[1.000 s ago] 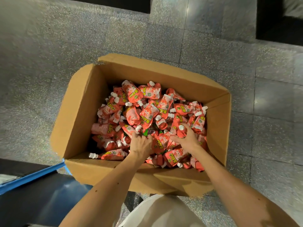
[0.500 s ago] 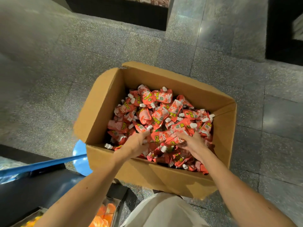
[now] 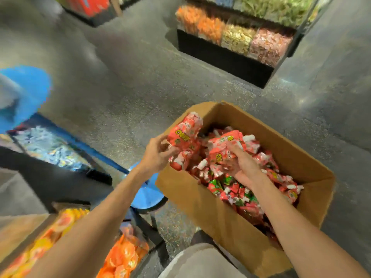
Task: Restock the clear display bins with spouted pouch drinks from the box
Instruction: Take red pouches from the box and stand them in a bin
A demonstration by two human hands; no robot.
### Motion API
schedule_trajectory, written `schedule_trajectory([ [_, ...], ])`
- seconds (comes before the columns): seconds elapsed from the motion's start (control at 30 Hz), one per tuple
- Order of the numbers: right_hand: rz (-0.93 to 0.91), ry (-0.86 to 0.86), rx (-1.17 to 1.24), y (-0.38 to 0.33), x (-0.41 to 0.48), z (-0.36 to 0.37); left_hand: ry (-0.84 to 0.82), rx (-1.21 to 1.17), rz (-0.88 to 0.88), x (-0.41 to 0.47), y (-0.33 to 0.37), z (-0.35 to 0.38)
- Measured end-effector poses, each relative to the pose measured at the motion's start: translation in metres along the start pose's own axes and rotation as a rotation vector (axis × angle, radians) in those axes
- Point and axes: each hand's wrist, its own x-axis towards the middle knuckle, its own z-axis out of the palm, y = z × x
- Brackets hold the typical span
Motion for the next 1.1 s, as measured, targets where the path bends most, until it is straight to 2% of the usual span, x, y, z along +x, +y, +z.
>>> schedule_trajectory([
  [0.2, 0.058, -0.249, -0.092, 0.046, -0.056, 0.117, 0.286, -0.161, 0.081, -0.122, 0.017, -0.092],
  [0.27, 0.088, -0.409, -0.144, 0.077, -0.086, 0.159, 0.354, -0.203, 0.124, -0.176, 0.020, -0.120],
  [0.4, 0.114, -0.674, -0.271, 0.140, -0.152, 0.236, 0.596, -0.326, 0.198, -0.287, 0.019, -0.174],
  [0.53, 0.139, -0.892, -0.367, 0.191, -0.224, 0.310, 0.828, -0.328, 0.199, -0.392, 0.022, -0.227],
  [0.7, 0.160, -1.113, -0.474, 0.246, -0.304, 0.396, 1.002, -0.247, 0.232, -0.480, 0.023, -0.273],
  [0.83, 0.274, -1.226, -0.420, 0.278, -0.345, 0.455, 1.157, -0.168, 0.246, -0.524, 0.023, -0.304],
  [0.9, 0.261, -1.251, -0.461, 0.290, -0.353, 0.478, 1.215, -0.087, 0.252, -0.542, 0.024, -0.320],
  [1.0, 0.227, -1.260, -0.519, 0.303, -0.362, 0.511, 1.222, 0.023, 0.243, -0.559, 0.028, -0.345],
  [1.1, 0.207, -1.330, -0.526, 0.309, -0.368, 0.543, 1.235, 0.011, 0.234, -0.573, 0.037, -0.366],
])
